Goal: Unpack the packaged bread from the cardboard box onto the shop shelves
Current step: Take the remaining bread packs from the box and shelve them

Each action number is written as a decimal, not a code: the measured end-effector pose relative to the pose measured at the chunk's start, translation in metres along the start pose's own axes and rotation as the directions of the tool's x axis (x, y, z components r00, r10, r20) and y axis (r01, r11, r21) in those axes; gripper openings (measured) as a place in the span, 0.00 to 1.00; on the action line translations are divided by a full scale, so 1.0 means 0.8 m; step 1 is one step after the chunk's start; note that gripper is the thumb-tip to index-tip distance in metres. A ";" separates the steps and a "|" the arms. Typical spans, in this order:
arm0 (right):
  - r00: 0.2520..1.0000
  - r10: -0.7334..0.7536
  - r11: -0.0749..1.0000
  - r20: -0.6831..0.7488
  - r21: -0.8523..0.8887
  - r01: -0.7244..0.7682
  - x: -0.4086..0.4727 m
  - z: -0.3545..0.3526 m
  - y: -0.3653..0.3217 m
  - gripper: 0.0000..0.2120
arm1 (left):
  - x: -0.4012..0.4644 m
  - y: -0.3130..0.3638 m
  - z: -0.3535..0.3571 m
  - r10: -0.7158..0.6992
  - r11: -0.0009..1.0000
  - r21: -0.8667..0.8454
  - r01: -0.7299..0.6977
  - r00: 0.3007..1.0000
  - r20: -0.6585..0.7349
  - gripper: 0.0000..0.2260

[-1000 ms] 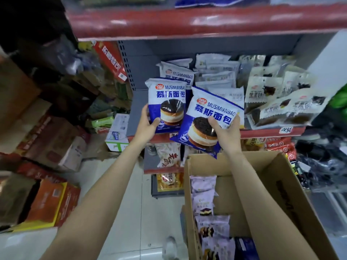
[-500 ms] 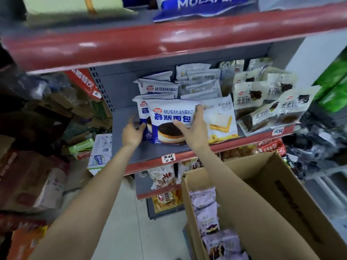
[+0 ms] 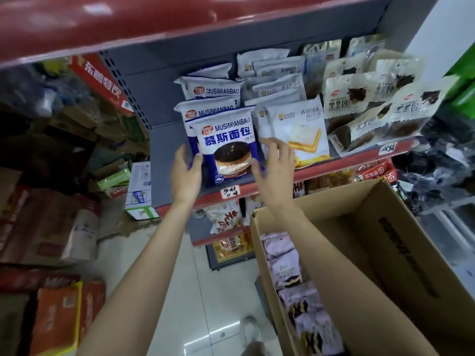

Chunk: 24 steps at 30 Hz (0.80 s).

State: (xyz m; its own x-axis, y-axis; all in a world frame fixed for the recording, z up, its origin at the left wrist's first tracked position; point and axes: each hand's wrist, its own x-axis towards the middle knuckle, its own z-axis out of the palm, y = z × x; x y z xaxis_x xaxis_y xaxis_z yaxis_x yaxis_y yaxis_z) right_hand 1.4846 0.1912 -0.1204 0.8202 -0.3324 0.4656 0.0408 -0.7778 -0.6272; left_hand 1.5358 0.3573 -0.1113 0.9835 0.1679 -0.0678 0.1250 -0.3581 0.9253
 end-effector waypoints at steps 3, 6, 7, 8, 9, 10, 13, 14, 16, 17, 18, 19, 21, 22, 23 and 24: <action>0.992 -0.078 0.991 0.094 0.115 0.067 -0.051 -0.050 0.031 0.13 | -0.064 0.003 0.007 0.198 0.980 0.020 -0.197 0.974 -0.108 0.12; 0.961 -0.054 0.986 0.271 0.167 0.008 -0.108 -0.103 0.079 0.11 | -0.137 0.000 0.030 0.322 0.945 0.062 -0.321 0.947 -0.003 0.08; 0.944 -0.034 0.990 0.328 0.143 -0.014 -0.126 -0.118 0.098 0.11 | -0.158 -0.006 0.041 0.351 0.930 0.081 -0.357 0.933 0.084 0.08; 0.925 -0.013 0.994 0.381 0.105 -0.030 -0.144 -0.132 0.119 0.10 | -0.177 -0.016 0.054 0.362 0.917 0.106 -0.385 0.913 0.187 0.08; 0.903 0.013 0.997 0.429 0.063 -0.045 -0.162 -0.146 0.138 0.09 | -0.195 -0.026 0.070 0.355 0.904 0.134 -0.406 0.887 0.294 0.09; 0.881 0.051 0.998 0.471 0.017 -0.067 -0.179 -0.156 0.160 0.07 | -0.211 -0.038 0.086 0.332 0.890 0.169 -0.424 0.855 0.398 0.10; 0.799 0.246 0.969 0.548 -0.157 -0.191 -0.232 -0.180 0.242 0.04 | -0.251 -0.076 0.140 0.177 0.843 0.296 -0.450 0.750 0.637 0.09; 0.755 0.323 0.946 0.570 -0.219 -0.239 -0.249 -0.184 0.272 0.04 | -0.262 -0.094 0.160 0.115 0.820 0.340 -0.461 0.714 0.690 0.09; 0.660 0.439 0.897 0.610 -0.346 -0.276 -0.276 -0.189 0.323 0.03 | -0.278 -0.133 0.198 -0.013 0.761 0.432 -0.483 0.656 0.755 0.12; 0.625 0.474 0.876 0.620 -0.407 -0.261 -0.287 -0.189 0.346 0.05 | -0.285 -0.154 0.216 -0.077 0.725 0.484 -0.490 0.641 0.764 0.14; 0.599 0.496 0.860 0.628 -0.452 -0.238 -0.296 -0.188 0.366 0.08 | -0.290 -0.175 0.234 -0.140 0.688 0.532 -0.494 0.629 0.764 0.16; 0.580 0.501 0.853 0.643 -0.479 -0.206 -0.305 -0.185 0.385 0.11 | -0.296 -0.197 0.250 -0.195 0.652 0.571 -0.499 0.618 0.762 0.18; 0.509 0.479 0.858 0.715 -0.504 -0.099 -0.317 -0.173 0.414 0.16 | -0.302 -0.232 0.272 -0.295 0.578 0.641 -0.506 0.603 0.742 0.23; 0.453 0.473 0.858 0.756 -0.513 -0.040 -0.323 -0.167 0.434 0.18 | -0.307 -0.249 0.287 -0.330 0.543 0.667 -0.509 0.601 0.728 0.24; 0.396 0.452 0.864 0.799 -0.503 0.030 -0.330 -0.159 0.454 0.19 | -0.311 -0.266 0.300 -0.350 0.514 0.686 -0.515 0.605 0.715 0.25; 0.337 0.419 0.873 0.843 -0.476 0.103 -0.338 -0.152 0.473 0.20 | -0.315 -0.280 0.311 -0.359 0.490 0.700 -0.520 0.612 0.705 0.26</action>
State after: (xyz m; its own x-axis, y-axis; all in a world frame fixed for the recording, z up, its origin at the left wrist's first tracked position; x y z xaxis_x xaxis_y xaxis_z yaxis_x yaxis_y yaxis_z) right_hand 1.2092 -0.0778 -0.4078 0.7744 0.0114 -0.6326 -0.1512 -0.9676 -0.2024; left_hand 1.2928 0.1670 -0.3943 0.6491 -0.4166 -0.6365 -0.3583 -0.9055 0.2272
